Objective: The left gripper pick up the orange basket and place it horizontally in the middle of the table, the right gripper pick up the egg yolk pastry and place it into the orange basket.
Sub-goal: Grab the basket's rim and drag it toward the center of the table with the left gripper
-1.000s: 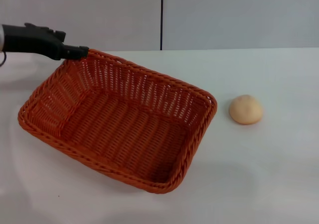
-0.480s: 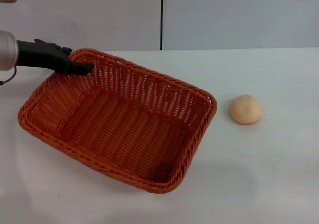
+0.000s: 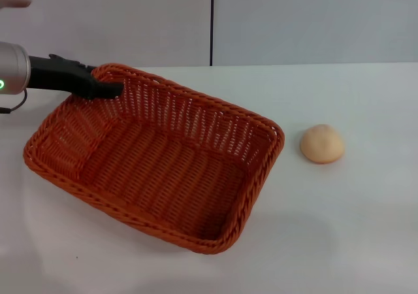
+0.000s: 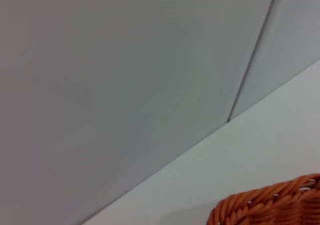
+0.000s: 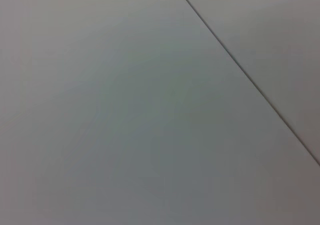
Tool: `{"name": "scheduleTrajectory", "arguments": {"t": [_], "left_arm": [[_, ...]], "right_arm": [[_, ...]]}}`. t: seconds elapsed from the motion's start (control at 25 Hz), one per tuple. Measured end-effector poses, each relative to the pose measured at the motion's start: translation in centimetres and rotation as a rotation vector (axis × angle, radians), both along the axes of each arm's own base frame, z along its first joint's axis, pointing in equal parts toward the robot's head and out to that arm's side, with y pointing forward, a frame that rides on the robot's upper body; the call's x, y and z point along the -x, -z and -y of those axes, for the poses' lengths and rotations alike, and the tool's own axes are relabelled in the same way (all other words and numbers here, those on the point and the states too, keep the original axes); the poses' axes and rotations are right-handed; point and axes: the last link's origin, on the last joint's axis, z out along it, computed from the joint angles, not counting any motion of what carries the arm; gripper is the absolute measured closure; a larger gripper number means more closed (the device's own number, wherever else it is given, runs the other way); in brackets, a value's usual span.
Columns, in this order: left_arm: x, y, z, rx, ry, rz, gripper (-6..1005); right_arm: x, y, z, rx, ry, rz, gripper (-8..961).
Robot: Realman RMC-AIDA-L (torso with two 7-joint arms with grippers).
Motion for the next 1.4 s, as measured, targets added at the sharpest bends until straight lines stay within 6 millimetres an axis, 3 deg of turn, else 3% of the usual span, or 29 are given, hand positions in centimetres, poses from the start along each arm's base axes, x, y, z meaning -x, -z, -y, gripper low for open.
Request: {"name": "scheduleTrajectory", "arguments": {"t": [0.12,0.56,0.92,1.4], "left_arm": [[0.0,-0.1,0.0,-0.012,0.001,0.001,324],[-0.1,-0.2,-0.2,-0.023,0.0,0.008,757],[-0.1,-1.0,-0.3,-0.058,-0.042,0.041,780],[-1.6,-4.4,0.8,-0.097,-0.072,0.346,794]], "right_arm": [[-0.1,0.0,0.1,0.0,0.002,0.001,188],[-0.3,-0.2,0.3,-0.009,0.011,-0.001,188],[-0.2,-0.3,0.2,-0.015,0.01,-0.002,189],[-0.1,-0.3,-0.1,-0.016,0.006,-0.003,189]]}}
